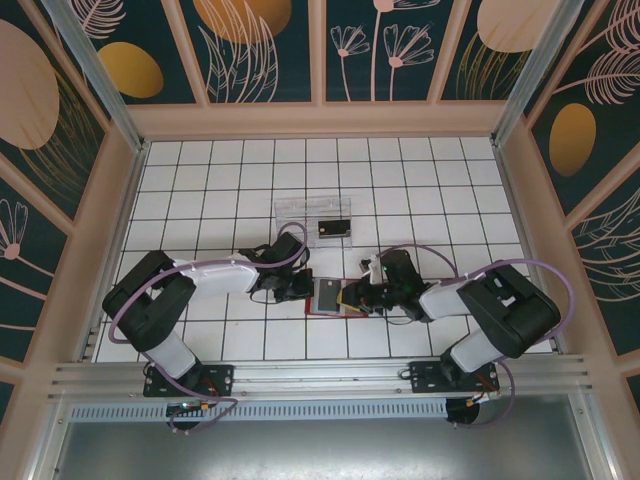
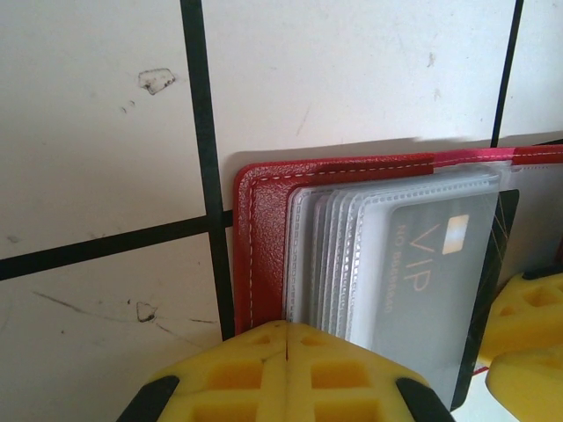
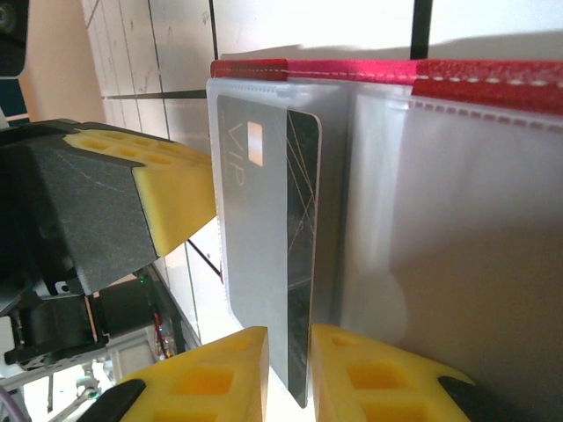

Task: Take the credit cards out of the card holder

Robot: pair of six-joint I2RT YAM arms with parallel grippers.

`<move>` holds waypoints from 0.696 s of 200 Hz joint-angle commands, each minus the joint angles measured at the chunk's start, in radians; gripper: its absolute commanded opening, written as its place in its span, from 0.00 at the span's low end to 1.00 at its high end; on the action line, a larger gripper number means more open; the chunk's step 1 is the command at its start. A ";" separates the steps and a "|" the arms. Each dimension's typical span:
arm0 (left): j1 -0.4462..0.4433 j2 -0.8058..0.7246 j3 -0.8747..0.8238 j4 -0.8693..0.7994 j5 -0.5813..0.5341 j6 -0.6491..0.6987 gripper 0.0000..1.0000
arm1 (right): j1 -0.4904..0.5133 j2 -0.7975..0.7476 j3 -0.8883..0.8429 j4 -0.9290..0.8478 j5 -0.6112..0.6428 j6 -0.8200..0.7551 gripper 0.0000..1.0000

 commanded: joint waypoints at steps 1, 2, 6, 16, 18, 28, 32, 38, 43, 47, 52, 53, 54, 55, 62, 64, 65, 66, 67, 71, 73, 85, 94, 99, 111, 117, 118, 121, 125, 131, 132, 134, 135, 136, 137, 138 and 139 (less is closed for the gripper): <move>-0.011 0.033 0.004 -0.062 -0.027 0.005 0.01 | -0.007 -0.017 -0.017 0.096 -0.038 0.016 0.19; -0.011 0.034 0.004 -0.061 -0.027 0.005 0.01 | -0.007 -0.017 -0.017 0.096 -0.038 0.017 0.19; -0.013 0.034 0.006 -0.061 -0.027 0.005 0.01 | -0.007 -0.017 -0.016 0.099 -0.040 0.017 0.19; -0.012 0.035 0.008 -0.063 -0.026 0.004 0.01 | -0.008 -0.017 -0.017 0.109 -0.043 0.018 0.19; -0.011 0.035 0.008 -0.063 -0.027 0.005 0.01 | -0.010 -0.015 -0.018 0.112 -0.044 0.019 0.19; -0.013 0.033 0.008 -0.063 -0.026 0.005 0.01 | -0.010 -0.013 -0.017 0.112 -0.042 0.019 0.19; -0.012 0.033 0.008 -0.063 -0.026 0.004 0.01 | -0.010 -0.010 -0.016 0.112 -0.041 0.019 0.19; -0.013 0.034 0.008 -0.064 -0.026 0.004 0.01 | -0.009 -0.004 -0.017 0.113 -0.041 0.018 0.18; -0.012 0.035 0.010 -0.064 -0.026 0.005 0.01 | -0.009 0.002 -0.017 0.112 -0.039 0.018 0.18; -0.011 0.035 0.010 -0.063 -0.026 0.005 0.01 | -0.010 0.006 -0.017 0.114 -0.039 0.019 0.18; -0.012 0.035 0.010 -0.064 -0.026 0.005 0.01 | -0.010 0.011 -0.016 0.115 -0.040 0.020 0.18; -0.013 0.035 0.009 -0.064 -0.026 0.005 0.01 | -0.010 0.013 -0.016 0.115 -0.039 0.020 0.18; -0.012 0.034 0.009 -0.064 -0.026 0.004 0.01 | -0.010 0.014 -0.017 0.117 -0.039 0.021 0.18; -0.012 0.035 0.010 -0.064 -0.026 0.004 0.01 | -0.011 0.016 -0.016 0.117 -0.040 0.022 0.18; -0.014 0.035 0.010 -0.064 -0.026 0.004 0.01 | -0.012 0.022 -0.015 0.121 -0.042 0.022 0.18; -0.014 0.034 0.010 -0.064 -0.027 0.005 0.01 | -0.012 0.023 -0.016 0.121 -0.040 0.023 0.18; -0.014 0.035 0.010 -0.064 -0.026 0.005 0.01 | -0.012 0.023 -0.016 0.121 -0.040 0.023 0.18; -0.014 0.034 0.010 -0.065 -0.026 0.005 0.01 | -0.012 0.025 -0.016 0.121 -0.039 0.023 0.18; -0.013 0.035 0.010 -0.066 -0.026 0.004 0.01 | -0.012 0.025 -0.016 0.121 -0.039 0.023 0.18; -0.013 0.034 0.010 -0.066 -0.026 0.005 0.01 | -0.013 0.028 -0.016 0.121 -0.037 0.024 0.18; -0.014 0.033 0.010 -0.066 -0.026 0.005 0.01 | -0.012 0.028 -0.017 0.120 -0.036 0.023 0.18; -0.013 0.032 0.010 -0.067 -0.027 0.004 0.01 | -0.012 0.037 -0.014 0.117 -0.034 0.023 0.18; -0.014 0.032 0.011 -0.067 -0.027 0.004 0.01 | -0.013 0.042 -0.015 0.118 -0.032 0.021 0.18; -0.014 0.033 0.012 -0.067 -0.027 0.004 0.01 | -0.013 0.046 -0.016 0.118 -0.032 0.021 0.18; -0.013 0.033 0.013 -0.069 -0.027 0.005 0.01 | -0.014 0.051 -0.016 0.125 -0.035 0.023 0.17; -0.014 0.033 0.013 -0.070 -0.027 0.005 0.01 | -0.013 0.053 -0.017 0.130 -0.036 0.024 0.16; -0.014 0.034 0.013 -0.069 -0.027 0.004 0.01 | -0.013 0.052 -0.017 0.130 -0.037 0.024 0.16; -0.014 0.034 0.013 -0.070 -0.027 0.005 0.01 | -0.014 0.052 -0.016 0.132 -0.038 0.025 0.16; -0.014 0.033 0.014 -0.071 -0.027 0.004 0.01 | -0.014 0.051 -0.017 0.135 -0.038 0.025 0.15; -0.014 0.033 0.013 -0.071 -0.027 0.004 0.01 | -0.013 0.047 -0.018 0.137 -0.039 0.027 0.14; -0.014 0.033 0.013 -0.071 -0.027 0.004 0.01 | -0.013 0.047 -0.018 0.137 -0.039 0.026 0.14; -0.013 0.034 0.013 -0.071 -0.027 0.004 0.01 | -0.013 0.046 -0.018 0.136 -0.039 0.027 0.14; -0.013 0.033 0.013 -0.071 -0.028 0.004 0.01 | -0.013 0.045 -0.018 0.136 -0.038 0.027 0.14; -0.014 0.033 0.013 -0.071 -0.027 0.005 0.01 | -0.013 0.044 -0.018 0.136 -0.039 0.027 0.14; -0.014 0.034 0.013 -0.071 -0.026 0.004 0.01 | -0.013 0.044 -0.018 0.135 -0.038 0.028 0.14; -0.013 0.033 0.013 -0.071 -0.027 0.004 0.01 | -0.013 0.042 -0.019 0.134 -0.038 0.027 0.14; -0.013 0.033 0.013 -0.071 -0.027 0.005 0.01 | -0.013 0.042 -0.019 0.133 -0.038 0.027 0.14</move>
